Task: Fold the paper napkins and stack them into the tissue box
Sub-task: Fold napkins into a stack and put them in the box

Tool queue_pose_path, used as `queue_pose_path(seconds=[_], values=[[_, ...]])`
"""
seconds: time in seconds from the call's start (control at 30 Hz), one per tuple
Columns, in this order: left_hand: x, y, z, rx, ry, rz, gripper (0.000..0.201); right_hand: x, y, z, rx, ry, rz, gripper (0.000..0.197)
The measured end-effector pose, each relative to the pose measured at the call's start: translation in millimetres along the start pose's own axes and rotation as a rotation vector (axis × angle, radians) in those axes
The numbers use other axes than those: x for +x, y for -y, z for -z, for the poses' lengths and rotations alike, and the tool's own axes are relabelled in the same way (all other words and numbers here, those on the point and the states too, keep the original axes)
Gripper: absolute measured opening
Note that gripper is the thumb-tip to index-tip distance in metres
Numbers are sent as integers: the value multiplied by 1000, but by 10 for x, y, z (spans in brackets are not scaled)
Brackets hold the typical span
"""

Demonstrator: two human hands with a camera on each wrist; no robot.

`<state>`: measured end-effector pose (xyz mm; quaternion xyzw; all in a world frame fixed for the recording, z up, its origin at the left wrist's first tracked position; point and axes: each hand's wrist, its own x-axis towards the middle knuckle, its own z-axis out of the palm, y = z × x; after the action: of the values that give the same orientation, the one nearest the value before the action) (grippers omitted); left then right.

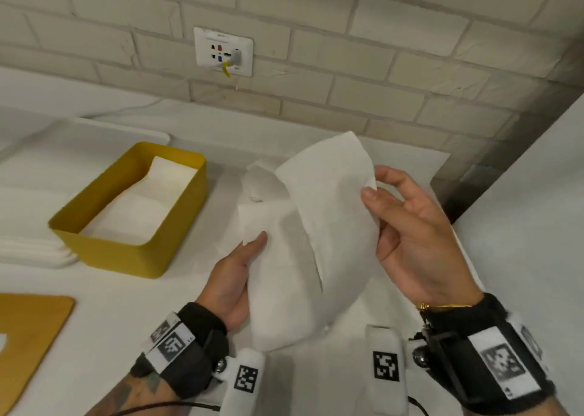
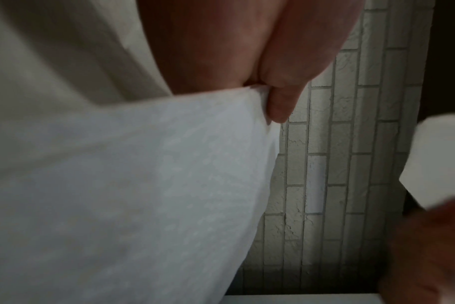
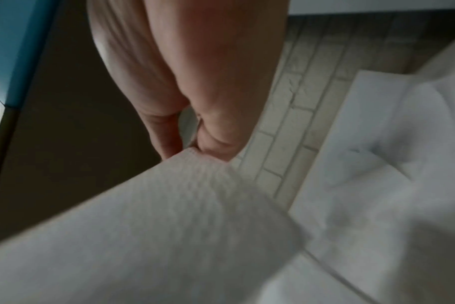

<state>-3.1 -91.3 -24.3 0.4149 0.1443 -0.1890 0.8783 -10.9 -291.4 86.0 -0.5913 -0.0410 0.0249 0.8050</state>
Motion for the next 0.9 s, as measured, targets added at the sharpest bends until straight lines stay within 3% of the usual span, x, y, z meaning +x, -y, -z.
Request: queue_pose_path(seconds=[0.17, 0.3, 0.57, 0.67, 0.8, 0.9], values=[[27, 55, 25, -33, 92, 37, 51, 71, -757, -46, -383, -218, -233, 18], [81, 102, 92, -78, 119, 63, 68, 59, -941, -24, -270, -273, -284, 14], [97, 76, 26, -9, 85, 35, 79, 95, -998, -9, -345, -293, -246, 12], [102, 91, 31, 1, 80, 29, 74, 107, -1032, -9, -359, -316, -229, 12], [99, 112, 21, 57, 70, 12, 50, 112, -1082, -31, -338, -312, -246, 15], [108, 116, 22, 80, 51, 5, 42, 80, -1114, -23, -307, -284, -281, 25]])
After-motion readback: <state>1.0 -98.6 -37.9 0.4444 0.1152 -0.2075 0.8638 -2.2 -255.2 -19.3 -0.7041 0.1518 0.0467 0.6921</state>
